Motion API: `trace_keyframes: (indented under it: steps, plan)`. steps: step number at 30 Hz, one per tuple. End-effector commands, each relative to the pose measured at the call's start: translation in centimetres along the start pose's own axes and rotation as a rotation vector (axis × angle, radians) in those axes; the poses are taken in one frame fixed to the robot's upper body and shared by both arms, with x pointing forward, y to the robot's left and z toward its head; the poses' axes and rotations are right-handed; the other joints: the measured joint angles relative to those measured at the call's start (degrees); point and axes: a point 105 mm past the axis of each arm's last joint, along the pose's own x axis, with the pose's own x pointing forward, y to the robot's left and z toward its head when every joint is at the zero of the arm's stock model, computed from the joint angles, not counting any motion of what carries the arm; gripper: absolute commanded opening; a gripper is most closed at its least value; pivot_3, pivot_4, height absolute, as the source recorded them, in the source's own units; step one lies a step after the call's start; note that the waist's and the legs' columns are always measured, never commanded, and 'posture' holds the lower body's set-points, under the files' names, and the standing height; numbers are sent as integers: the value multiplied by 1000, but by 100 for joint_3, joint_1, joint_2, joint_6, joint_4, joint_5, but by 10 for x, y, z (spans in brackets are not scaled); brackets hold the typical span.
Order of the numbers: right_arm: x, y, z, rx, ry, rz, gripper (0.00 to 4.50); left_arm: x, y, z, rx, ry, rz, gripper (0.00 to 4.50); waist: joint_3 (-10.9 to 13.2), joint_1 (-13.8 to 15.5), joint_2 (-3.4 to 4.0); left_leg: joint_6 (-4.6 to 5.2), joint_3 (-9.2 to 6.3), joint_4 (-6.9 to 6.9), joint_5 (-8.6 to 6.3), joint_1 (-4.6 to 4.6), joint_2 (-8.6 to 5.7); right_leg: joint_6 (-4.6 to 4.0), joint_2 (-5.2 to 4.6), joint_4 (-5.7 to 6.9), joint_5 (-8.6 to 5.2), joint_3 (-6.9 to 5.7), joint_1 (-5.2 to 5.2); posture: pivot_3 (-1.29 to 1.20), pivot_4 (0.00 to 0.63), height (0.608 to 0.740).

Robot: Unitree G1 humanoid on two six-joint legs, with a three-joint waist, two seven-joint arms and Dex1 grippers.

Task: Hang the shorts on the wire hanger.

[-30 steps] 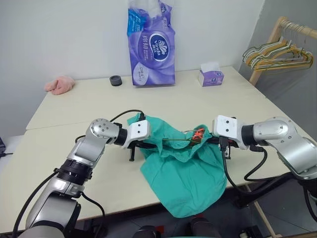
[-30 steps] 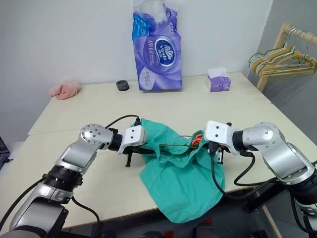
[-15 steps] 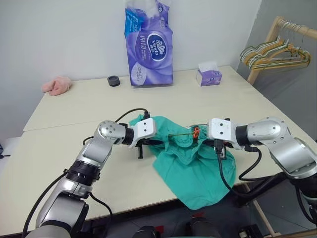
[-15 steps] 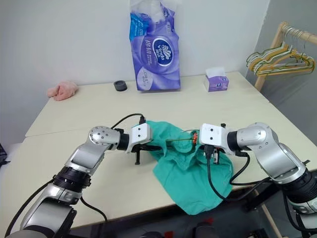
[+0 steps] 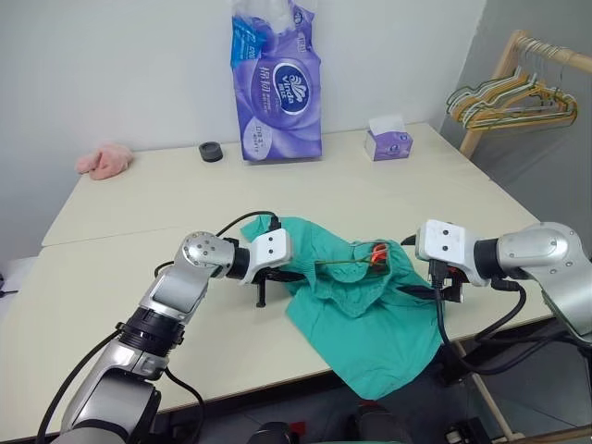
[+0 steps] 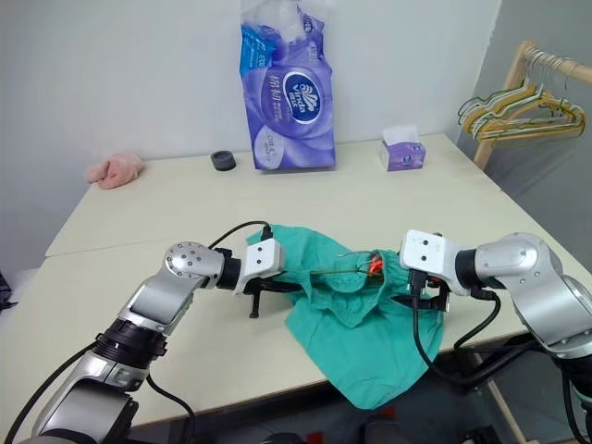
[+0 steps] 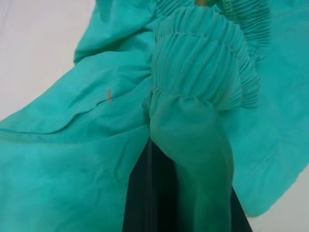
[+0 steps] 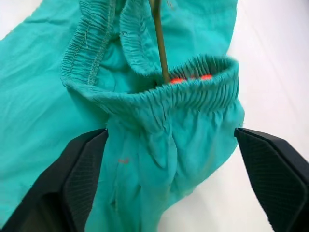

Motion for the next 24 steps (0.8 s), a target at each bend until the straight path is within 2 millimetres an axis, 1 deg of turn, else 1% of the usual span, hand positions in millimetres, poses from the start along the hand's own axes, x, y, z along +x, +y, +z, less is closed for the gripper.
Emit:
trace_keyframes:
  steps: [1, 2, 5, 6, 15, 18, 21, 24]
  plan:
    - [-2, -6, -8, 21, 12, -65, 4468, -4, 0, 11, 37, -26, 0, 0, 0, 1, 0, 0, 1, 0, 0, 0, 0, 0, 0, 0, 0, 1, 0, -197, 26, 740]
    - [2, -4, -11, 27, 16, -64, 4468, -3, 0, 11, 38, -27, 0, 0, 0, 0, 0, -1, 1, 0, 1, 0, 0, 0, 0, 0, 0, 2, 0, -199, 25, 740]
    - [17, -9, -28, 33, 57, -84, 4468, -3, 0, 11, 51, -21, -7, 0, -1, -6, -1, -12, 2, 1, 7, 2, 0, 0, 0, 1, 0, 2, 1, -197, 22, 740]
    - [20, -10, -30, 35, 61, -83, 4468, -3, 0, 12, 52, -20, -8, 0, -1, -5, -1, -15, 2, 0, 9, 3, 0, 0, 0, 1, 0, 2, 2, -197, 22, 740]
    - [55, -16, -33, 18, 58, -30, 4468, -3, 1, 15, 49, -31, -8, 0, -1, -22, -1, -17, 2, 0, 10, 2, -1, 0, 0, 2, 0, 1, 0, -182, 14, 740]
    - [60, -18, -34, 19, 60, -14, 3894, -6, 1, 17, 41, -44, -5, 0, -1, -22, -1, -17, 2, 1, 10, 2, -2, -1, 0, 2, 1, 2, 0, -177, 13, 740]
    - [61, -17, -35, 27, 56, 9, 2865, -8, 2, 20, 28, -65, 2, 0, -1, -16, -1, -17, 1, 1, 10, 2, -2, -1, 0, 3, 1, 2, 0, -172, 12, 740]
    - [61, -14, -31, 49, 30, 28, 1755, -10, 4, 23, 7, -89, 13, 0, -1, -19, -1, -17, 1, 1, 10, 2, -2, -1, 0, 3, 1, 2, 0, -170, 12, 740]
